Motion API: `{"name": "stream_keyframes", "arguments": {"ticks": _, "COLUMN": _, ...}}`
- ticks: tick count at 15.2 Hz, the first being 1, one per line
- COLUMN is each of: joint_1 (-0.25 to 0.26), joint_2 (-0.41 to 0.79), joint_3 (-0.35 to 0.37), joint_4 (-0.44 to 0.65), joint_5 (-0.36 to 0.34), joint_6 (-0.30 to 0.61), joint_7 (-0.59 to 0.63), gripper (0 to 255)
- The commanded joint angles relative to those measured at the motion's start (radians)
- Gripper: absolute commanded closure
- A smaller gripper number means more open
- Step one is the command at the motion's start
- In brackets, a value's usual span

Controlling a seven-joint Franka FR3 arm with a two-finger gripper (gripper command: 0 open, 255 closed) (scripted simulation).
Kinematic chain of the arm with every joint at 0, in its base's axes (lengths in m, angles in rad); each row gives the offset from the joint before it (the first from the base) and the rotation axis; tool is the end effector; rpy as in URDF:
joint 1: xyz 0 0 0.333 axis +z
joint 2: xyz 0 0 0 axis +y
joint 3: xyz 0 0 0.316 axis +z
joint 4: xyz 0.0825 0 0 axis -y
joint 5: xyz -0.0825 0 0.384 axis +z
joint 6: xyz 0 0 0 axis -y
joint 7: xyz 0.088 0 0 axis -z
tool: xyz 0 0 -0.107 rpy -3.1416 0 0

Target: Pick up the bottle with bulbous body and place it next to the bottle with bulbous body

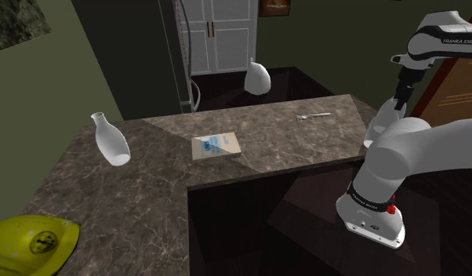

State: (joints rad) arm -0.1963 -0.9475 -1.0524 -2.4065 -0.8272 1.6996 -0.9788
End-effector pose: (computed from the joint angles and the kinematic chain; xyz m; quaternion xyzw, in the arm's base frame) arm 0.0318 -0.4147 0.4349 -0.9967 -0.0776 0.0228 0.0044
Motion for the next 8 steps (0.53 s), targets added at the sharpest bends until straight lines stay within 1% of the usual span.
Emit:
{"name": "stream_keyframes", "arguments": {"ticks": 1, "joint_1": 0.001, "joint_2": 0.001, "joint_3": 0.024, "joint_4": 0.023, "joint_5": 0.019, "joint_6": -0.027, "joint_7": -0.005, "gripper": 0}}
{"name": "stream_keyframes", "arguments": {"ticks": 4, "joint_1": 0.008, "joint_2": 0.010, "joint_3": 0.083, "joint_4": 0.094, "joint_5": 0.067, "joint_6": -0.100, "joint_7": -0.019, "gripper": 0}}
{"name": "stream_keyframes", "arguments": {"ticks": 8, "joint_1": 0.008, "joint_2": 0.010, "joint_3": 0.083, "joint_4": 0.094, "joint_5": 0.068, "joint_6": -0.100, "joint_7": -0.019, "gripper": 0}}
